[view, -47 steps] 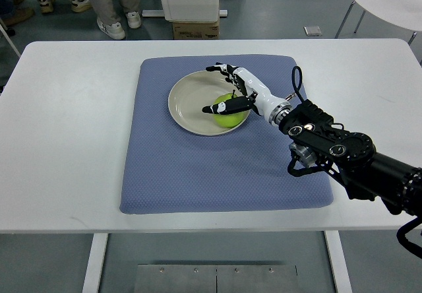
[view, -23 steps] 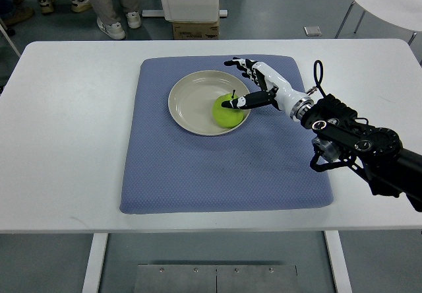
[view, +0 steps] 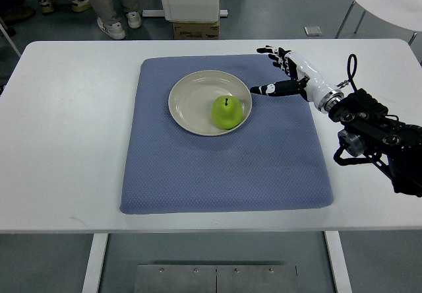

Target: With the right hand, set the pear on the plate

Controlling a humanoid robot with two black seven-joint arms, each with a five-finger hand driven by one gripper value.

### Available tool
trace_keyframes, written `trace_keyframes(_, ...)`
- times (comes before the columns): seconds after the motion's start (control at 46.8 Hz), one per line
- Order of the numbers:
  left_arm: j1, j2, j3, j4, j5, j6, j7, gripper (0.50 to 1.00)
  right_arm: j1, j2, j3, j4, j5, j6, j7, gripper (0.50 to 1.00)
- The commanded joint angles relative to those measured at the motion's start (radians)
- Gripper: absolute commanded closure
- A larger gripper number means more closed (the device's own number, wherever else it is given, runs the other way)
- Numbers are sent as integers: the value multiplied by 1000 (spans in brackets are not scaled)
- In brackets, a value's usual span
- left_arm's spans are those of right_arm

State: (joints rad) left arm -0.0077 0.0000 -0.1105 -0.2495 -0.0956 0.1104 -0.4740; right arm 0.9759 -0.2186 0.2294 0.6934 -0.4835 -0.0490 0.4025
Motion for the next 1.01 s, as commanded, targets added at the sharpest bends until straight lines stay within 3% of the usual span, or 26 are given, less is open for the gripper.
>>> trace_keyframes(0.0, 0, 0, 0, -1, -1, 0, 0, 500, -5, -10, 2, 0, 0, 0, 1, 500)
trace_keyframes(0.278, 0, 0, 0, 1, 0, 0, 0, 500, -26, -22, 33, -23, 2, -2, -16, 500)
trace_keyframes(0.663, 0, 0, 0, -1, 0, 0, 0, 500, -100, 68, 367, -118, 6, -22, -189, 500)
trace_keyframes(0.984, 0, 0, 0, 1, -1, 0, 0, 500, -138, 116, 637, -117, 6, -74, -223, 500)
